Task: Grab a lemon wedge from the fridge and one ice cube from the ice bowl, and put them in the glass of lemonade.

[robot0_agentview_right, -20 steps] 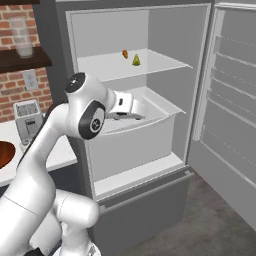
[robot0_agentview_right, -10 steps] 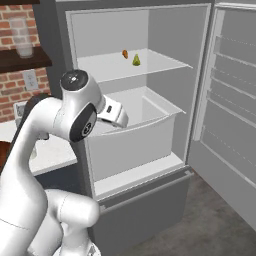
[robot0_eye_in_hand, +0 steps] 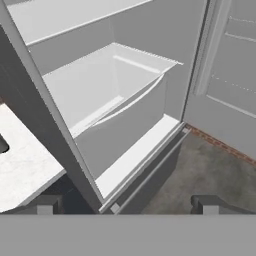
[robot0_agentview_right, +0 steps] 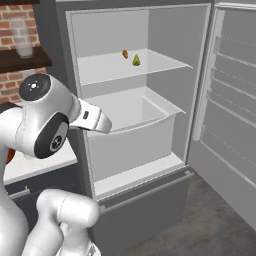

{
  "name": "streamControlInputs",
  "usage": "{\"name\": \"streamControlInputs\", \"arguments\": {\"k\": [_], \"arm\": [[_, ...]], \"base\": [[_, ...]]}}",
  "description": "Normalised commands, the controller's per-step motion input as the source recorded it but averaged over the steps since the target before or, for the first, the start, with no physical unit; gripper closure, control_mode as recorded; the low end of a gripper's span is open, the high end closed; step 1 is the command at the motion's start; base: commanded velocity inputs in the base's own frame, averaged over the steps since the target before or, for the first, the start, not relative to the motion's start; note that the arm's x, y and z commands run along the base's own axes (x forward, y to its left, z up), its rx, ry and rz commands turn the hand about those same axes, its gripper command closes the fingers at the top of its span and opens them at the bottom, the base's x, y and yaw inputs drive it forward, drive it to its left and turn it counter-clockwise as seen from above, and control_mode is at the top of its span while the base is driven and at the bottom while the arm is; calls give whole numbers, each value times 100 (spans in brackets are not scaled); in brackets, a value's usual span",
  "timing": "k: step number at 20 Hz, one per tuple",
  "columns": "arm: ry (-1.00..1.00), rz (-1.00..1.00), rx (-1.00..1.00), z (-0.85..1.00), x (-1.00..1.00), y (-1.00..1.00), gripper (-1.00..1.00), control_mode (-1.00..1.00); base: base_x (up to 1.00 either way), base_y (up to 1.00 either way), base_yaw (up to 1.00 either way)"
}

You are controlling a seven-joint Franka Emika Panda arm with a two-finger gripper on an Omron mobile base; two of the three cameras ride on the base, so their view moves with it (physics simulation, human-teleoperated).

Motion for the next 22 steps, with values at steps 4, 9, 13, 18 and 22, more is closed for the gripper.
{"name": "streamControlInputs", "arguments": {"k": [4, 9, 13, 18, 22], "arm": [[0, 0, 0, 2, 0, 13, -100, -100], [0, -3, 0, -6, 0, 8, -100, -100], [-5, 0, 0, -7, 2, 0, -100, -100], [-2, 0, 0, -8, 0, -5, -100, 100], [0, 0, 0, 0, 0, 0, -100, 100]], "base": [[0, 0, 0], [0, 0, 0], [0, 0, 0], [0, -18, 5], [20, -72, 36]]}}
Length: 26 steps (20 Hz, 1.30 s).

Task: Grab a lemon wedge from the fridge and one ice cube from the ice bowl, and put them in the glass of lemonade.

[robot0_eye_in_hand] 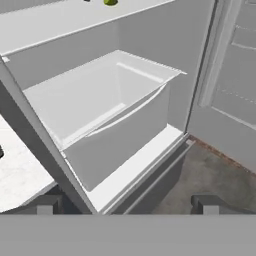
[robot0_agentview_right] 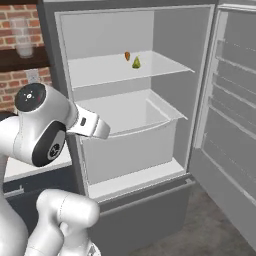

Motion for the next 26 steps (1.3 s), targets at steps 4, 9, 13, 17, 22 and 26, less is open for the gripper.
{"name": "streamControlInputs", "arguments": {"k": [4, 9, 13, 17, 22, 26], "arm": [[0, 0, 0, 0, 0, 0, -100, 100], [0, 0, 0, 0, 0, 0, -100, 100], [0, 0, 0, 0, 0, 0, -100, 100], [0, 0, 0, 0, 0, 0, -100, 100], [0, 0, 0, 0, 0, 0, -100, 100], [0, 0, 0, 0, 0, 0, -100, 100]], "base": [[24, -56, 51], [9, -29, 45], [6, -39, 45], [-42, -80, 30], [-75, -44, 14], [-7, -11, 16]]}}
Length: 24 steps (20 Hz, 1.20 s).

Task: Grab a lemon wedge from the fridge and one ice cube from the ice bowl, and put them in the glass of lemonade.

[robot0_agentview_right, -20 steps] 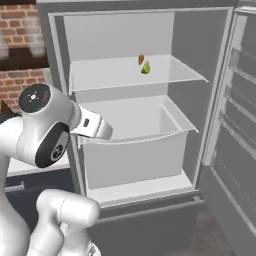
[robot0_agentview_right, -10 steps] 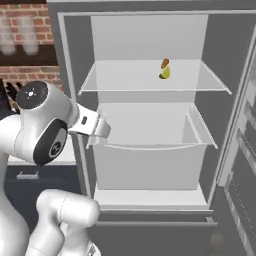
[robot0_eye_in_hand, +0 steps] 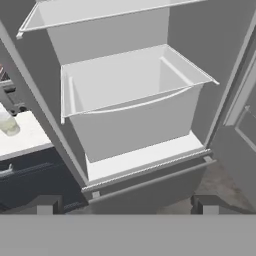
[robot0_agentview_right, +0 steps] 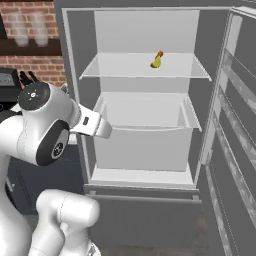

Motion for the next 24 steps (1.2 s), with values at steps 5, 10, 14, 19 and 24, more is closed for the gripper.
{"name": "streamControlInputs", "arguments": {"k": [5, 10, 14, 19, 24], "arm": [[0, 0, 0, 0, 0, 0, -100, 100], [0, 0, 0, 0, 0, 0, -100, 100], [0, 0, 0, 0, 0, 0, -100, 100], [0, 0, 0, 0, 0, 0, -100, 100], [0, 0, 0, 0, 0, 0, -100, 100]], "base": [[68, -36, 23], [33, -90, 22], [34, -58, 5], [55, 2, 0], [25, 10, 0]]}}
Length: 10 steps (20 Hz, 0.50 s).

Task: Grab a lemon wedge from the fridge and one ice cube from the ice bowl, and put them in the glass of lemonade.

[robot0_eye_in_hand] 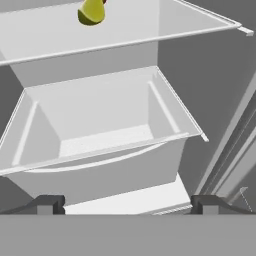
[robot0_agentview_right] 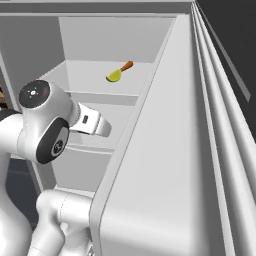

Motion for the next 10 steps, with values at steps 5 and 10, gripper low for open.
{"name": "streamControlInputs", "arguments": {"k": [5, 10], "arm": [[-1, 0, 0, 0, 0, 0, -100, -100], [-15, 1, 0, 25, 0, 12, -100, -100]], "base": [[2, 0, 0], [0, 0, 0]]}}
